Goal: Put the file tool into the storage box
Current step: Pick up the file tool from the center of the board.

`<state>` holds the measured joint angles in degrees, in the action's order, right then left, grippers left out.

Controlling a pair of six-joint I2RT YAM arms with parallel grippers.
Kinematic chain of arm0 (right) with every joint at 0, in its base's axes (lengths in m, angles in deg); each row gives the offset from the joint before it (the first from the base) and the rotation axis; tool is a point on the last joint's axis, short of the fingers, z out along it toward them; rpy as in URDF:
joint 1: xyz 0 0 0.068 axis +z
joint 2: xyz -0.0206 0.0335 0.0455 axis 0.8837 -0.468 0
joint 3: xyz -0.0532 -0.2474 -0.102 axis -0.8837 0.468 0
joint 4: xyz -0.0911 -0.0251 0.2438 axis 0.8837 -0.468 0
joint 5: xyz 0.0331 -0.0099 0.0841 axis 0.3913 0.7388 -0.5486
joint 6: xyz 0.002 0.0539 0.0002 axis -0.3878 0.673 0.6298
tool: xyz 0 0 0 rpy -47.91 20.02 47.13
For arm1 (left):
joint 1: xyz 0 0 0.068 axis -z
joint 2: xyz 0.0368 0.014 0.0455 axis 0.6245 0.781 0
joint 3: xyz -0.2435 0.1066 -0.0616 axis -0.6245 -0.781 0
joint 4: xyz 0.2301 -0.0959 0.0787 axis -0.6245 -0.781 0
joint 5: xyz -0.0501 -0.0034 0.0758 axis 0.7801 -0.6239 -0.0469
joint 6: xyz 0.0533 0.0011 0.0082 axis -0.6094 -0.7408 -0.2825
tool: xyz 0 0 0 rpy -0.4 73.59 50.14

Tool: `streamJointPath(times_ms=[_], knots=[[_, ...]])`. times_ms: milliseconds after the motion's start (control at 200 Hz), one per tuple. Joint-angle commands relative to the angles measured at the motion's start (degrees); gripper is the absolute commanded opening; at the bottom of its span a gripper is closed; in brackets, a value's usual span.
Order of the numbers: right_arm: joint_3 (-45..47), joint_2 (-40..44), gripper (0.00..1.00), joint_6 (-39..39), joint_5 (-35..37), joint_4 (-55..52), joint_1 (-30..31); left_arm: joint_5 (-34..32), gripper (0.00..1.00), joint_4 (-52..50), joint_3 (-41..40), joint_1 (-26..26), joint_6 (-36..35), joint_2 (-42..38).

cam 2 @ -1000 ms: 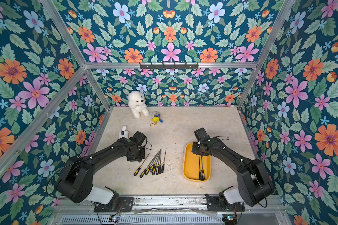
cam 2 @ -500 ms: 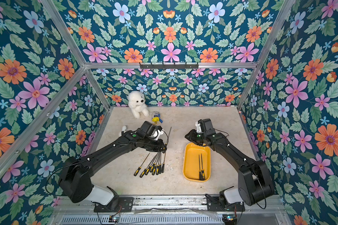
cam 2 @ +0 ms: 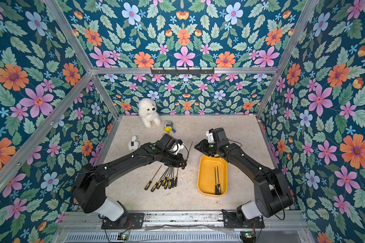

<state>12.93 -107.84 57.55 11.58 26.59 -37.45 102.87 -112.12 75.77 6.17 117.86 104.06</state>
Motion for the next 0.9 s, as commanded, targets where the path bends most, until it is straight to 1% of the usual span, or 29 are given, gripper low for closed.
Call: streamJointPath(times_ms=[0,250,390,420,470,530,555,590,645,730,790,855,895], knots=[[-0.60,-0.96,0.39,1.12,-0.23,2.48,0.09,1.13,0.06,1.20,0.10,0.53,-0.11,0.01],[-3.09,-4.79,0.37,0.61,-0.38,2.42,0.91,1.55,0.05,1.37,-0.18,1.67,0.06,-0.16],[-3.73,-6.52,0.30,0.34,-0.61,2.20,1.36,1.96,0.05,1.52,-0.32,1.85,0.03,0.02],[-3.70,-6.59,0.26,0.30,-0.76,2.20,1.37,2.07,0.05,1.67,-0.29,1.94,0.06,-0.11],[-3.57,-6.59,0.14,0.30,-0.96,2.40,1.37,2.02,0.05,1.79,-0.47,1.94,0.05,-0.17],[-3.67,-6.02,0.02,-0.04,-0.21,1.32,1.37,1.77,0.06,1.32,-0.47,1.94,0.00,-0.19],[-3.77,-5.68,0.00,-0.28,0.19,0.58,1.33,1.62,0.08,1.21,-0.55,1.87,-0.09,-0.20],[-4.05,-5.21,0.00,-0.90,0.68,-0.69,1.13,1.34,0.14,1.20,-0.65,1.85,0.07,-0.37],[-4.85,-4.65,0.00,-2.84,1.34,-4.08,0.83,0.82,0.38,1.32,-0.73,1.53,0.41,-0.76],[-7.76,-3.86,0.00,-8.22,5.81,-14.67,0.02,0.02,0.66,1.37,-0.80,0.44,1.08,-1.92],[-9.33,-3.15,0.00,-12.34,9.85,-22.93,-0.96,-0.79,0.76,1.28,-1.19,-0.76,1.83,-3.26],[-9.51,-1.62,0.00,-15.44,13.68,-29.24,-2.22,-1.66,0.82,1.27,-1.99,-2.14,2.34,-4.89],[-9.00,-0.61,0.00,-16.94,15.28,-31.78,-2.90,-2.56,0.85,1.11,-2.41,-2.86,2.42,-5.87]])
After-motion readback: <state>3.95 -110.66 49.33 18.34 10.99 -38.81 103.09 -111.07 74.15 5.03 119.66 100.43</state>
